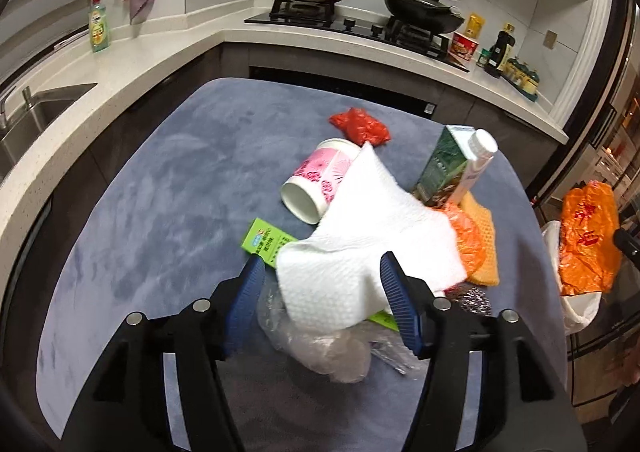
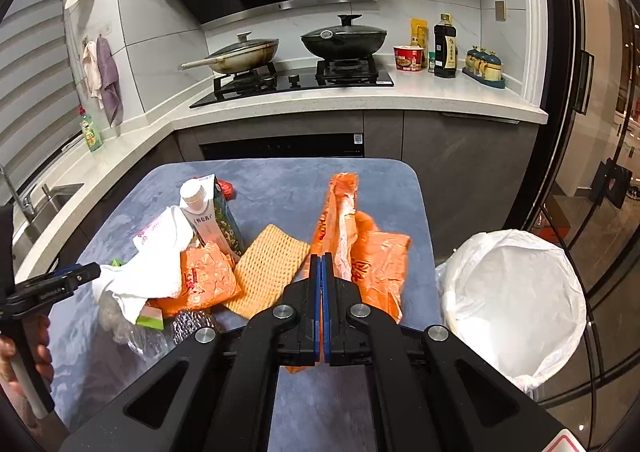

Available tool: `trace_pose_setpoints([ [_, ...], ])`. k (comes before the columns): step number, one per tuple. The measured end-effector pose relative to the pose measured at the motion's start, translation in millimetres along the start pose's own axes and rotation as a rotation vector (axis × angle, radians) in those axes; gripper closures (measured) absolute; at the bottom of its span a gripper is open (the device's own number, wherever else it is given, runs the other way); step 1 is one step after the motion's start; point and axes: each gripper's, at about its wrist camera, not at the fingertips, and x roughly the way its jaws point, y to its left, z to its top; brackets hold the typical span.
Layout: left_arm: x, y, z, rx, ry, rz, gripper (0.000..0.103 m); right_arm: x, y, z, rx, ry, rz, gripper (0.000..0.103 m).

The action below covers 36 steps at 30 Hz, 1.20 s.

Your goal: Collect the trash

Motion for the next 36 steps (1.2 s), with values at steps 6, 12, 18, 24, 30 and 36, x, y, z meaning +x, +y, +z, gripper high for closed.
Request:
trace_pose_setpoints([
  [6, 30.2, 13.4, -5.7, -0.052, 0.062, -0.006, 0.053, 7.6, 0.6, -3.4, 0.006, 0.023, -0.001, 0.102],
  [12, 34.1, 18.3, -9.9, -0.093, 0.087, -0.056, 0.097, 10.8, 4.1, -2.4, 0.005, 0.026, 0.005, 0.102],
  [18, -2.6, 14.8, 0.7, -0.089, 0.019, -0.077, 0.102, 5.5, 4.6, -2.3, 0.004, 0.019, 0.012, 0.102],
  [24, -52.5, -1.6, 27.8, -0.066, -0.084, -0.116, 0.102, -12.3, -0.4, 0.2, 0.012, -0.016, 0.02, 0.102],
  [30, -98.0, -32.6, 58.8, -0.004, -0.188, -0.17, 0.102, -38.4, -14.9, 3.1, 0.033, -0.067, 0.01, 0.102],
  [36, -127.2, -74.9, 80.6, 0.072, -0.246, -0.241, 0.102, -62.8, -41.0, 6.8, 0.067, -0.119, -0.021, 0.102],
])
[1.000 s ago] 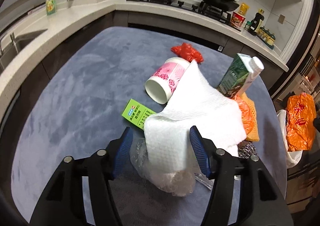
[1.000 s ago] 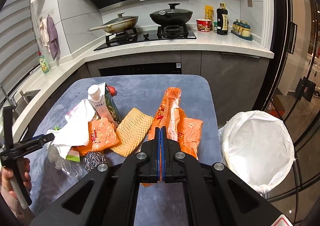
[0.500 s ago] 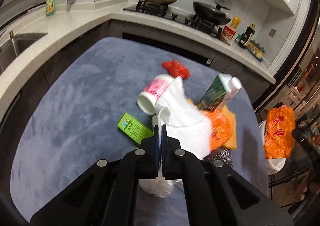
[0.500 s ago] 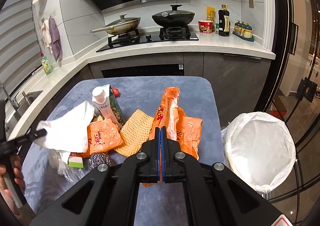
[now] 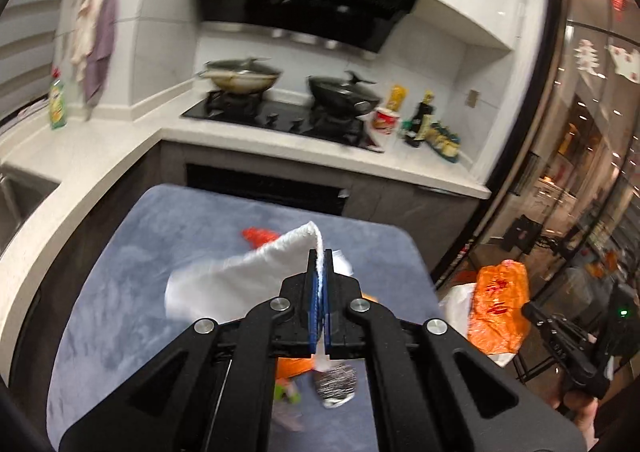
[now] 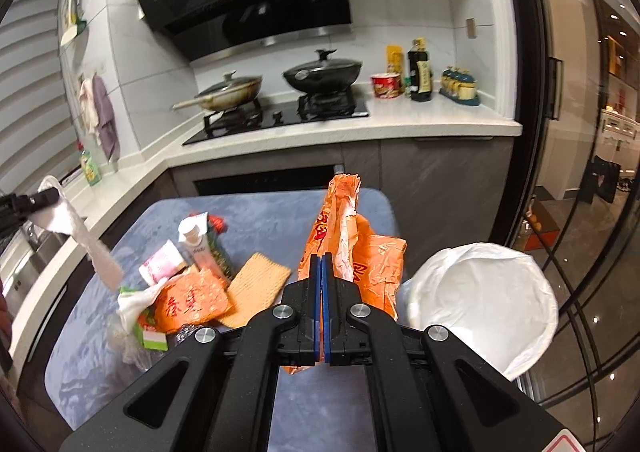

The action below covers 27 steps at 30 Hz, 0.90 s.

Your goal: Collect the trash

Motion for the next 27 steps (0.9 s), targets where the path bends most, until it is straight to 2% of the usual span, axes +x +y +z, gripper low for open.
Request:
trace_pose_setpoints([
  [5, 5.8, -54.9, 12.2, 0.084, -0.007, -0.081, 0.102, -14.8, -35.5, 4.7, 0.046, -0.034, -0.059, 0.102],
  [10, 33.3, -122.5, 9.1, 0.173, 0.027, -0.175, 0.102, -21.0, -82.3, 4.6, 0.104, -0.046, -0.136, 0.102],
  [20, 117.7, -240.2, -29.1, 0.275, 0.153, -0.356, 0.102, 9.9, -168.0, -12.3, 0.217, 0.049, -0.244, 0.102],
  [27, 173.4, -298.4, -65.7, 0.343, 0.255, -0.369, 0.102, 38.9, -196.2, -33.0, 0.254, 0.127, -0.29, 0.102],
])
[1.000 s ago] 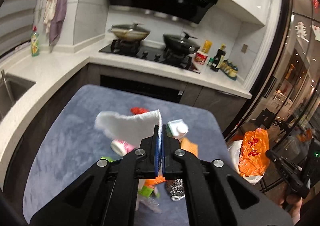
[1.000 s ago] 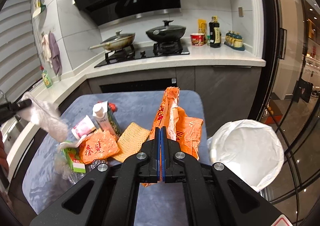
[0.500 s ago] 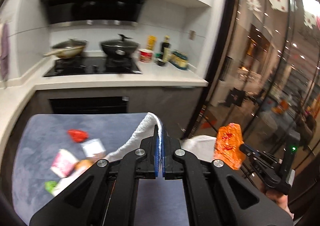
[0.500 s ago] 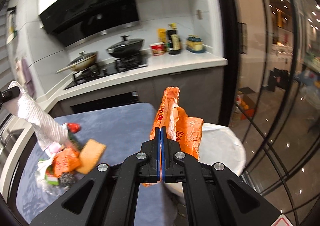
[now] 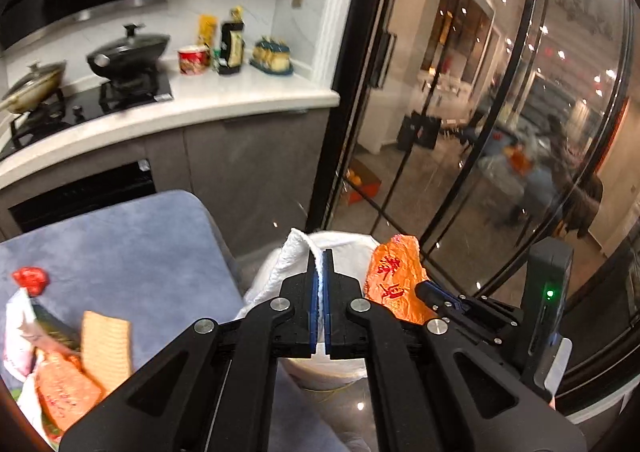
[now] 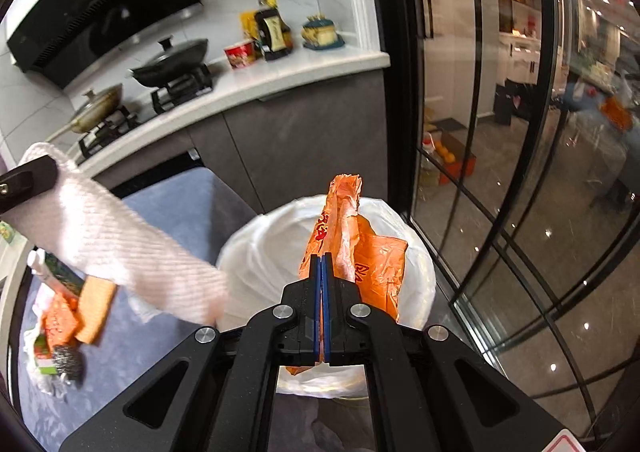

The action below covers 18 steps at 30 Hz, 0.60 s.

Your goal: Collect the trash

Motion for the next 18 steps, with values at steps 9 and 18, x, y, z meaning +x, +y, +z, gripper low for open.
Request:
trace_pose_setpoints([
  [9, 54.2, -16.0, -11.8, 0.023, 0.08, 0.0, 0.1, 21.0, -7.7, 1.0, 0.003, 0.025, -0.025, 0.095],
  [18, 47.3, -8.8, -10.4, -0.004, 0.044, 0.052, 0.05, 6.9, -2.2, 6.0, -0.015, -0.024, -0.04, 0.072],
])
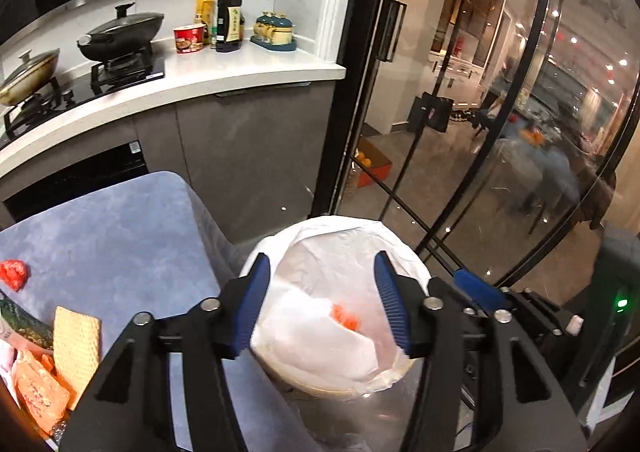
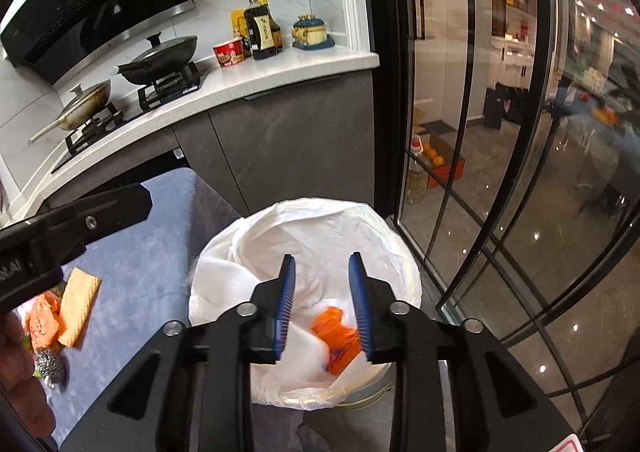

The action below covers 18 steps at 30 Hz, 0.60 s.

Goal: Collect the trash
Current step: 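Return the right tool to the table and close on the steel wool scrubber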

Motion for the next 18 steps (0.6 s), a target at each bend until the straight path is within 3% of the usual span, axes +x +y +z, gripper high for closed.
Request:
trace_pose_setpoints([
  [3, -10.1, 7.5, 0.2, -0.018, -0.013, 0.009, 0.046, -11.4, 2.6, 3.1, 0.0, -0.024, 0.011, 0.067],
  [5, -21.8, 13.8, -0.5, -0.037, -0.037, 0.024, 0.036, -22.2, 6.8, 5.0, -0.005, -0.046, 0.022, 0.063],
  [10, -54.8, 33.4, -2.6, -0.081, -0.091, 0.063, 0.03, -47.0, 23.2, 11.0, -0.028, -0.099, 0.055, 0.055],
  [13, -78.7, 51.7, -7.9, -0.125, -0.122, 0.105, 0.02, -62.1, 36.3, 12.0, -0.047, -0.129, 0.079, 0.05],
  [18, -117.0, 90.7, -28.1, -0.219, -0.156, 0.189, 0.015, -80.1, 65.2, 8.7, -0.082, -0.155, 0.135, 0.042],
])
